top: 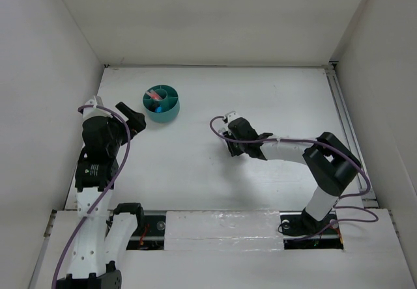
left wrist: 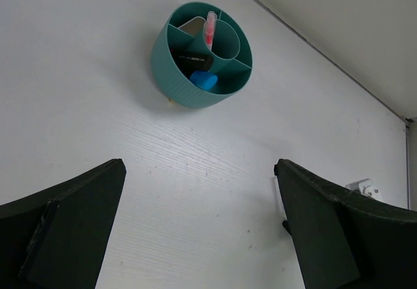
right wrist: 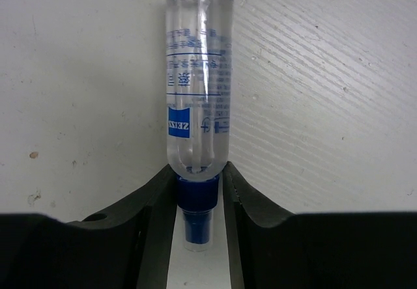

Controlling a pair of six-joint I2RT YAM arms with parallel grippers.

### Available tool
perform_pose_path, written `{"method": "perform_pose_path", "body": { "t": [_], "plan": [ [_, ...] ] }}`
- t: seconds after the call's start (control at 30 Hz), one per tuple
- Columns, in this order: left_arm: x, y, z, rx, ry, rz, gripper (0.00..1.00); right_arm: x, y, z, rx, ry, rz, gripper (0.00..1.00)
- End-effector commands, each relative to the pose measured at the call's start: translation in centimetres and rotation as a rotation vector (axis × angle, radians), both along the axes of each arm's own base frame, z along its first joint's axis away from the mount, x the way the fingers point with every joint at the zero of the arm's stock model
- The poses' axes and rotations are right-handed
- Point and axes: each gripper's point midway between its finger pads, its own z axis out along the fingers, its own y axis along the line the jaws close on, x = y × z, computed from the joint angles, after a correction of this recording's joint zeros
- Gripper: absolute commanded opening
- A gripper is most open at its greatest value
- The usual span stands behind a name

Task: Sort the stationery into containers
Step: Pick up the stationery from the center of the board.

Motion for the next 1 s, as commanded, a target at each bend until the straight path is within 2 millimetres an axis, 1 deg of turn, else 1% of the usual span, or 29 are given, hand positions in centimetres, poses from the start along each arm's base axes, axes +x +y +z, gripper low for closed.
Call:
{"method": "perform_pose_path", "body": {
  "t": [0.0,0.07,0.1,0.17,0.33,0.43,0.47,0.57,0.63,0.67,0.7,0.73,0.77,0.8,0.83,0.87,0.9,0.93,0.97],
  "plan": [
    [0.4,-0.2,0.4,0.012,-0.031,-0.017,1.00,0.4,0.0,-0.3,-0.003,-0.002,0.003,0.36],
    [0.4,-0.2,0.4,0.012,-0.031,-0.017,1.00,0.5,-0.1,-0.3,-0.008,-0.006,-0.003,0.32],
    [0.4,-0.2,0.4,0.012,-0.031,-0.017,1.00,0.5,-0.1,-0.3,-0.008,-0.006,-0.003,0.23],
    [0.4,-0.2,0.4,0.012,-0.031,-0.017,1.00,0.5,-0.1,-0.3,-0.008,-0.006,-0.003,0.14],
    [0.4,-0.2,0.4,0.012,-0.031,-0.017,1.00,0.3,-0.1,-0.4,-0.015,0.002,0.010,0.13],
    [0.4,-0.2,0.4,0.012,-0.031,-0.017,1.00,0.3,-0.1,-0.4,-0.015,0.002,0.010,0.00],
    [0.4,-0.2,0.4,0.012,-0.031,-0.017,1.00,0.3,-0.1,0.0,-0.008,-0.006,0.010,0.00],
    [0.4,-0.2,0.4,0.012,-0.031,-0.017,1.00,0.3,0.1,0.4,0.000,-0.011,0.026,0.00],
    [0.4,-0.3,0.4,0.017,-0.031,-0.029,1.00,0.7,0.4,1.7,0.008,-0.030,0.032,0.00],
    [0.4,-0.5,0.4,0.014,-0.031,-0.039,1.00,0.1,0.3,1.3,-0.017,-0.016,0.052,0.00],
    [0.4,-0.5,0.4,0.014,-0.031,-0.039,1.00,0.0,0.7,2.1,-0.011,-0.022,0.061,0.00],
    [0.5,-0.5,0.6,0.014,-0.040,-0.039,1.00,0.4,0.8,2.6,-0.020,-0.033,0.061,0.00],
    [0.5,-0.5,0.6,0.014,-0.040,-0.039,1.00,-0.1,0.8,2.9,-0.041,-0.026,0.082,0.00],
    [0.6,-0.6,0.4,0.010,-0.031,-0.047,1.00,0.1,0.6,3.2,-0.057,-0.028,0.083,0.00],
    [0.6,-0.8,0.4,0.007,-0.031,-0.056,1.00,-0.2,1.0,3.9,-0.060,-0.035,0.103,0.00],
    [0.6,-0.8,0.0,0.015,-0.022,-0.059,1.00,-0.1,1.6,4.8,-0.064,-0.044,0.122,0.00],
    [0.6,-1.3,0.3,0.006,-0.035,-0.085,1.00,-0.4,1.0,5.2,-0.101,-0.036,0.150,0.00],
    [0.8,-1.5,0.0,0.001,-0.024,-0.096,1.00,-0.4,1.0,5.5,-0.117,-0.035,0.163,0.00],
    [0.7,-1.7,0.1,-0.003,-0.025,-0.107,1.00,-0.4,1.4,6.3,-0.123,-0.042,0.184,0.00]
  ]
}}
